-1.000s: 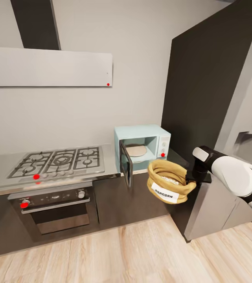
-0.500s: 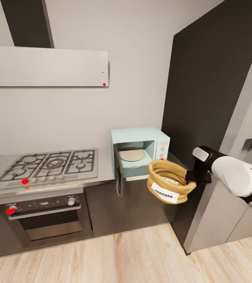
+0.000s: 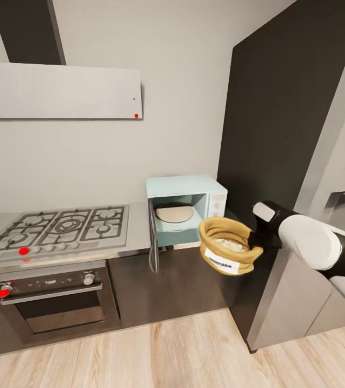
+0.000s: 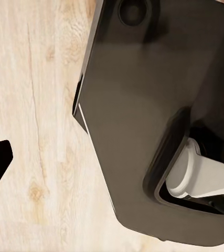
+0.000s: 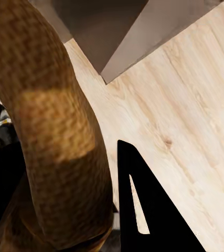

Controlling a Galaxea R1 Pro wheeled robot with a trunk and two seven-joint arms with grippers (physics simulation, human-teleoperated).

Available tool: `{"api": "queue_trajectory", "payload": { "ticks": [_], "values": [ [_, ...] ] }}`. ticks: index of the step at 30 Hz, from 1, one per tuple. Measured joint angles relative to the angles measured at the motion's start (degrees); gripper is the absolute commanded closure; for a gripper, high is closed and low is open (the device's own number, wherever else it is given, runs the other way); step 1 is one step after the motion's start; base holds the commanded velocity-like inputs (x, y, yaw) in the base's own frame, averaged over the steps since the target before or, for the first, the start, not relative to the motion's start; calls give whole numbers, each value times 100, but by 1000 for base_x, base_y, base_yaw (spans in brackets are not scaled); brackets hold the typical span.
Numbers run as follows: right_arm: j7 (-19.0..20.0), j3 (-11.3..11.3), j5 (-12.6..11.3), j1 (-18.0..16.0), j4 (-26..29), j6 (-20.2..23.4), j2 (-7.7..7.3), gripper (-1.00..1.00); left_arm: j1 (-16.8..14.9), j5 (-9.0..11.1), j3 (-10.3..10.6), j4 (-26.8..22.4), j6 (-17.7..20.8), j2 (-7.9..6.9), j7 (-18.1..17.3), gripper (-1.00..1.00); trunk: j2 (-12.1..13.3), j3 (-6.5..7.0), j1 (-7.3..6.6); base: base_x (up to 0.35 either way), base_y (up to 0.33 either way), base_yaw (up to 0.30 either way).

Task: In the kitchen, take the popcorn bag from the countertop, put it into the microwave, and heat it until the popcorn is cooked so the cooked popcorn ends up inside the bag.

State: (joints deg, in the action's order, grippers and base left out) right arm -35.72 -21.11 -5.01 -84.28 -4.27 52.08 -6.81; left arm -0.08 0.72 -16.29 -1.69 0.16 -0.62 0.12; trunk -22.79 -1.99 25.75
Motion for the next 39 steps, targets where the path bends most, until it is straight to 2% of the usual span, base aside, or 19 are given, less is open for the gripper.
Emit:
{"api": "queue_trajectory", "payload": {
  "ticks": [1, 2, 3, 4, 5, 7, 8, 10, 17, 22, 26, 39],
  "values": [
    [-161, -186, -4, 0, 0, -134, 36, 100, 0, 0, 0, 0, 0, 0, -1, -100, 0, 0, 0, 0, 0, 0],
    [-466, -590, -14, 0, -1, -323, 106, 100, 0, 0, 0, 0, 0, 0, -3, -100, 0, 0, 0, 0, 0, 0],
    [-883, -1091, -14, 0, -1, -500, 172, 100, 0, 0, 0, 0, 0, 0, -3, -100, 0, 0, 0, 0, 0, 0],
    [-1213, -1435, -5, 0, -1, -632, 208, 100, 0, 0, 0, 0, 0, 0, -2, -100, 0, 0, 0, 0, 0, 0],
    [-1672, -1968, -18, 0, -2, -859, 269, 100, 0, 0, 0, 0, 0, 0, -3, -100, 0, 0, 0, 0, 0, 0],
    [-2131, -2658, -25, 0, -3, -1140, 360, 100, 0, 0, 0, 0, 0, 0, -2, -100, 0, 0, 0, 0, 0, 0],
    [-2246, -2878, -22, 0, -3, -1213, 385, 100, 0, 0, 0, 0, 0, 0, -2, -100, 0, 0, 0, 0, 0, 0],
    [-2328, -3050, -19, 0, -2, -1267, 403, 100, 2, 0, 0, 0, 0, -1, -3, -100, 0, 0, 0, 0, 0, 0],
    [-2450, -3385, -16, 0, 8, -1313, 404, 100, 0, 0, 0, 0, 0, 0, -1, -100, 0, 0, 0, 0, 0, 0],
    [-2675, -3411, -12, 0, 24, -1669, 400, 100, 0, 0, 0, 0, 0, 0, -4, -100, 0, 0, 0, 0, 0, 0],
    [-2967, -3419, -16, 0, 25, -1783, 400, 100, 0, 0, 0, 0, 0, 0, -3, -100, 0, -2, 0, 0, 0, 0],
    [-3035, -3419, -17, 0, 25, -1791, 403, 100, 0, 0, 0, 0, 0, 0, -2, -100, 0, -53, 0, 0, 0, 17]
  ]
}}
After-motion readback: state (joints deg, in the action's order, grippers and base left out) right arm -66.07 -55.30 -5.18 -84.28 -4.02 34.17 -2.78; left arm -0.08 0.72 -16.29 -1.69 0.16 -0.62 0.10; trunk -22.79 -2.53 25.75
